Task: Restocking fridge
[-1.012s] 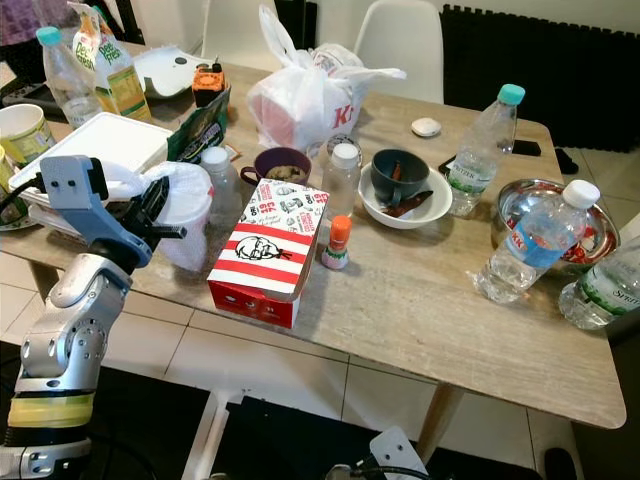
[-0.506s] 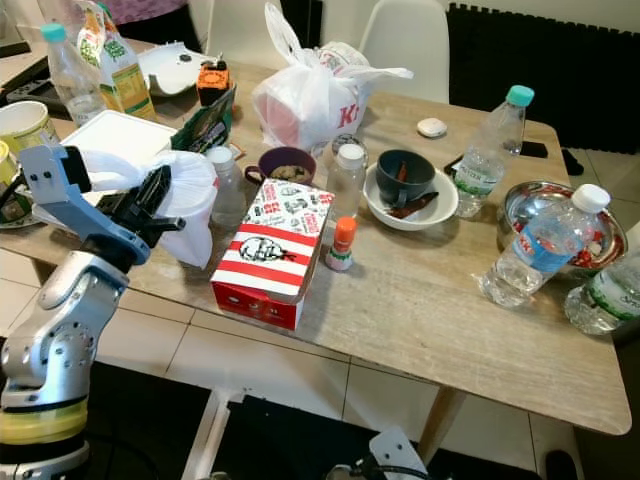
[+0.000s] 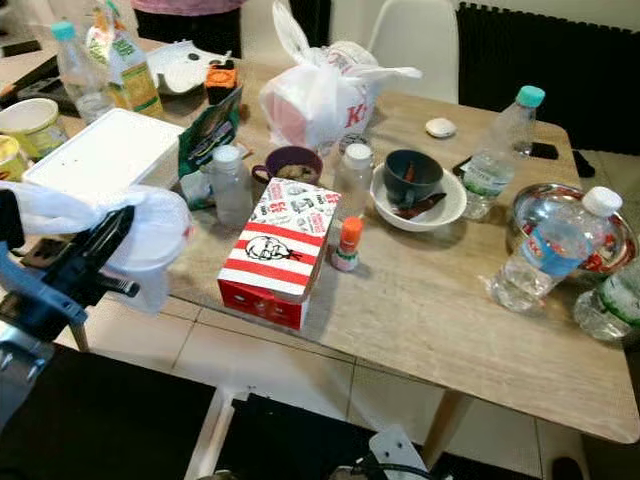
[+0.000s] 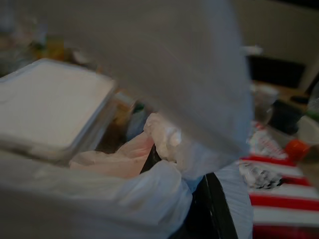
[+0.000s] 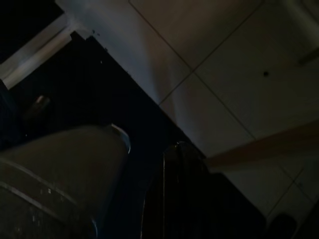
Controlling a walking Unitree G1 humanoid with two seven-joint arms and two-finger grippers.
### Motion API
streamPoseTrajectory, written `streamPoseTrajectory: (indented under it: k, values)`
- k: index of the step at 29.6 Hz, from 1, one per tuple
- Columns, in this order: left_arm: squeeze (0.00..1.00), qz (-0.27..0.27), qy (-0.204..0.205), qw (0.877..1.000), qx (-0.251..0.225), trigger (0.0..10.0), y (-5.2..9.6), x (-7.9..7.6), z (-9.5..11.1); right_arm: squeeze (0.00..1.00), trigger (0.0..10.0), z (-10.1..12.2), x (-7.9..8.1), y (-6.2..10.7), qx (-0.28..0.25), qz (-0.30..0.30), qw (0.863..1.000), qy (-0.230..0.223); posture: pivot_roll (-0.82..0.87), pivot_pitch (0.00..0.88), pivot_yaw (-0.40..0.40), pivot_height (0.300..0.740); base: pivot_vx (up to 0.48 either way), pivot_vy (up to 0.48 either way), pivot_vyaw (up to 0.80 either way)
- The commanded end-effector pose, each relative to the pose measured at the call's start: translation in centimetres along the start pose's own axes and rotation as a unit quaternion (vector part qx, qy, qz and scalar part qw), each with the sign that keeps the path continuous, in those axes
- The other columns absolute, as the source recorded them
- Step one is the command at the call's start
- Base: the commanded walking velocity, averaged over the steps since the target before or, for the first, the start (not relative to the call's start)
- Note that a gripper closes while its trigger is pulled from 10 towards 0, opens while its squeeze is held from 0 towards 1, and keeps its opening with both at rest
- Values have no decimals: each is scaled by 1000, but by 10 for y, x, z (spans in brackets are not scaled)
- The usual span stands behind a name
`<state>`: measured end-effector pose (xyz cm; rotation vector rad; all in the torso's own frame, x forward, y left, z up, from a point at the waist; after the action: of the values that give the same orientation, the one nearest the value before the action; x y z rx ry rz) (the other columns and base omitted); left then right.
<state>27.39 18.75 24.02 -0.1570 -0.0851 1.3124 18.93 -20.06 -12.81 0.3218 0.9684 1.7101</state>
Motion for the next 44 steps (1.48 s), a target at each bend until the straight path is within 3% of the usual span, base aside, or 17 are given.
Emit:
streamPoseTrajectory:
  k: [1,4,6,9,12,14,15,17,19,20,21,22,25,26,35,40,44]
  values:
    - [0,11,0,1000,15,10000,9,6,-1,0,10000,-9,6,2,16,9,1000,3,93,163,-15,740,0,0,0]
    - [0,38,37,998,45,10000,22,15,-15,0,10000,-8,6,2,15,10,1000,3,96,165,-10,740,0,0,0]
    - [0,56,86,990,94,10000,44,24,-40,0,10000,-8,7,2,15,11,1000,4,94,167,-13,740,0,0,0]
    - [0,61,112,981,148,10000,63,30,-67,0,10000,-9,7,2,15,12,1000,5,90,167,-12,740,0,0,0]
    - [0,57,110,974,191,10000,76,29,-92,0,10000,-10,7,3,16,10,1000,2,83,171,-16,740,0,0,0]
    - [0,57,110,974,191,10000,76,29,-92,0,10000,-10,7,3,16,10,1000,2,83,171,-16,740,0,0,0]
    - [0,47,114,968,217,10000,83,26,-109,0,10000,-10,6,3,17,9,1000,1,82,168,-15,740,0,0,0]
    - [0,47,114,968,217,10000,83,26,-109,0,10000,-10,6,3,17,9,1000,1,82,168,-15,740,0,0,0]
    - [0,81,70,954,280,10000,86,39,-173,0,10000,-13,6,3,21,4,1000,-8,44,155,-18,740,0,0,0]
    - [0,81,70,954,280,10000,86,39,-173,0,10000,-13,6,3,21,4,1000,-8,44,155,-18,740,0,0,0]
    - [0,111,13,938,328,10000,86,46,-221,0,10000,-17,9,4,31,-2,999,-30,28,150,-15,740,0,0,0]
    - [0,116,-13,929,351,10000,88,46,-237,0,10000,-20,11,5,39,-3,998,-41,17,145,-14,740,0,0,0]
    - [0,112,-36,917,381,10000,93,43,-259,0,10000,-25,15,6,49,-5,997,-55,4,145,-13,740,0,0,0]
    - [0,106,-54,905,409,10000,102,40,-277,0,10000,-29,19,7,58,-6,996,-66,4,145,-13,740,0,0,0]
    - [0,102,-60,876,468,10000,118,42,-314,0,10000,-40,25,10,83,-2,993,-78,-10,139,-21,740,0,0,0]
    - [0,71,-116,845,517,10000,136,44,-336,0,10000,-43,25,10,94,-7,992,-88,-27,135,-17,740,0,0,0]
    - [0,70,-120,843,520,10000,137,44,-338,0,10000,-42,24,9,95,-8,991,-89,-31,134,-17,740,0,0,0]
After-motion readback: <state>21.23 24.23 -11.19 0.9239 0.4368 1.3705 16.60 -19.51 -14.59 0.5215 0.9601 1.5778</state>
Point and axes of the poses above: a point about 5 cm out from each wrist's last joint towards the gripper, its own y axis pointing back from the gripper into the wrist, its own z axis along the axis of the wrist's last joint, x = y × z, the point moved 6 cm from there along -y, pointing out of the wrist towards the gripper, and after that the axes turned 4 degrees about -y, right-handed, at the moved point
